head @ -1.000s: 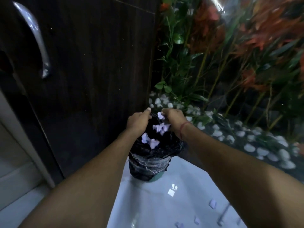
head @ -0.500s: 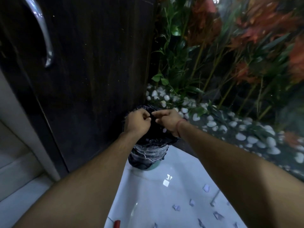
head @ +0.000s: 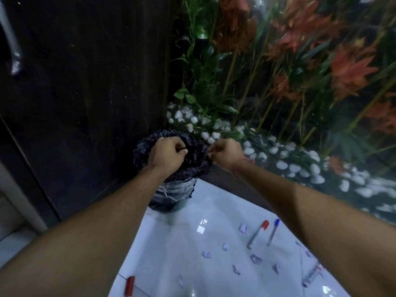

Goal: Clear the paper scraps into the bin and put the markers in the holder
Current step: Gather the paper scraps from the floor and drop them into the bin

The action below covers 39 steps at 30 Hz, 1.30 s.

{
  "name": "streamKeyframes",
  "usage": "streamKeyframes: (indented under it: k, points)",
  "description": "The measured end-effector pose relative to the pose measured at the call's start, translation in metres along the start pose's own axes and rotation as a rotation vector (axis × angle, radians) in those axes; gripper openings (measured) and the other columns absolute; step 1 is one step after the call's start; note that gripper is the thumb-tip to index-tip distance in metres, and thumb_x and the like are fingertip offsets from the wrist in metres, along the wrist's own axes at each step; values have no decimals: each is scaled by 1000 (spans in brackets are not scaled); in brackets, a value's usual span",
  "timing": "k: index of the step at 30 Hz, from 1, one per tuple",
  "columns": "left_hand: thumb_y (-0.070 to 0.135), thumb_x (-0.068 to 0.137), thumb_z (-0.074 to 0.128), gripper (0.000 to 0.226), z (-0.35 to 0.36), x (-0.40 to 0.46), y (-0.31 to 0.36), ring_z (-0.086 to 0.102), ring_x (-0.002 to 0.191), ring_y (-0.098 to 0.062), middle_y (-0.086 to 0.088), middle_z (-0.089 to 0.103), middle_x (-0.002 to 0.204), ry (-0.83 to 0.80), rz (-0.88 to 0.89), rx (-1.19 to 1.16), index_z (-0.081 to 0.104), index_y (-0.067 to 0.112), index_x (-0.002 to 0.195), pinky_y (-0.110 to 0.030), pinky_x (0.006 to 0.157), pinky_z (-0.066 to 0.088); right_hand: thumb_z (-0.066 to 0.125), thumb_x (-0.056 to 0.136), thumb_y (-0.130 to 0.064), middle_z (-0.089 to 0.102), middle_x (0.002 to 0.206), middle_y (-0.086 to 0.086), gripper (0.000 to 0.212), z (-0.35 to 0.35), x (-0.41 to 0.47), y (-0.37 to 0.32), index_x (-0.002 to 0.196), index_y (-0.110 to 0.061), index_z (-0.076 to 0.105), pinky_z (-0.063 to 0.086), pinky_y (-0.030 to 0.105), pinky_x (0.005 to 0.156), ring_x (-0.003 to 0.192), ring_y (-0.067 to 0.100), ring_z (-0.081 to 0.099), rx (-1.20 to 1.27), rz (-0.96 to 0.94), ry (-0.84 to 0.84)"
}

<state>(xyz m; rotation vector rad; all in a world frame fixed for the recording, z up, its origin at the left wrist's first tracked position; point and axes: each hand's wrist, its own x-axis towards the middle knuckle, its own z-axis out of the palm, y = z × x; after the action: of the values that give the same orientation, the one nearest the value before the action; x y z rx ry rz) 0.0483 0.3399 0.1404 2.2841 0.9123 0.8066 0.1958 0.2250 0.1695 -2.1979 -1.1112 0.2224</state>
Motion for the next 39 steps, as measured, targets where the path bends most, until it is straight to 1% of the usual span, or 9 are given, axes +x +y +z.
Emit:
streamKeyframes:
  k: [3, 6, 9, 12, 16, 21, 25, 30, 39]
  points:
    - [35, 92, 61, 49, 16, -8, 21, 50, 53, -24, -10, 50, 53, -75, 183, 50, 45, 10, 52, -33, 102, 38, 71, 84, -23, 67, 66, 12, 25, -20, -21, 35, 68, -3, 71, 45, 30, 59, 62, 22, 61, -63, 65, -1]
    - [31, 86, 68, 29, 42, -21, 47, 54, 76, -21, -6, 60, 73, -180, 359, 96, 62, 9, 67, -34, 80, 46, 67, 83, -15, 74, 79, 10, 13, -34, -43, 83, 75, -10, 75, 47, 27, 68, 79, 24, 68, -172, 55, -27]
    - [29, 81, 72, 18, 73, -34, 62, 57, 80, -19, -3, 63, 80, -262, 445, 102, 70, 12, 78, -34, 73, 50, 70, 84, -22, 67, 59, 4, 29, -40, -70, 128, 58, -11, 68, 43, 23, 55, 54, 8, 62, -131, 166, -72]
    - [42, 82, 63, 30, 110, -48, 60, 61, 82, -23, -4, 67, 81, -369, 410, 178, 72, 15, 75, -35, 75, 50, 70, 84, -33, 69, 58, 11, 39, -32, -87, 174, 60, -3, 69, 55, 29, 55, 51, 14, 66, -72, 301, -107]
    - [44, 85, 63, 40, 162, -74, 45, 53, 115, -22, -4, 62, 120, -582, 240, 307, 65, 18, 115, -32, 98, 42, 66, 81, -19, 74, 79, 17, 19, -14, -99, 226, 75, -3, 73, 56, 35, 70, 78, 30, 71, -113, 366, -190]
    - [45, 84, 62, 59, 203, -108, 21, 44, 126, -24, -7, 49, 136, -728, 46, 378, 47, 20, 135, -37, 104, 37, 55, 85, -7, 59, 120, 7, 37, 14, -108, 267, 118, -20, 64, 45, 24, 89, 108, 23, 58, -305, 151, -384]
    - [52, 87, 53, 65, 221, -132, 7, 24, 139, -23, -6, 31, 151, -690, -20, 463, 37, 21, 141, -39, 111, 25, 50, 77, 3, 53, 114, 2, 48, 29, -111, 288, 116, -24, 61, 53, 36, 82, 103, 24, 55, -480, -88, -535]
    - [60, 87, 47, 74, 229, -147, -14, 12, 145, -21, -5, 14, 158, -681, 35, 524, 24, 24, 148, -44, 113, 21, 49, 79, 0, 52, 108, 0, 37, 35, -105, 305, 105, -25, 61, 55, 42, 74, 95, 26, 58, -467, -170, -502]
    - [67, 81, 20, 76, 223, -148, -19, 24, 142, -19, -3, 30, 155, -590, 75, 437, 41, 26, 141, -39, 111, 27, 59, 77, 0, 61, 106, 7, 33, 51, -40, 280, 103, -18, 69, 49, 33, 77, 94, 28, 61, -319, -209, -244]
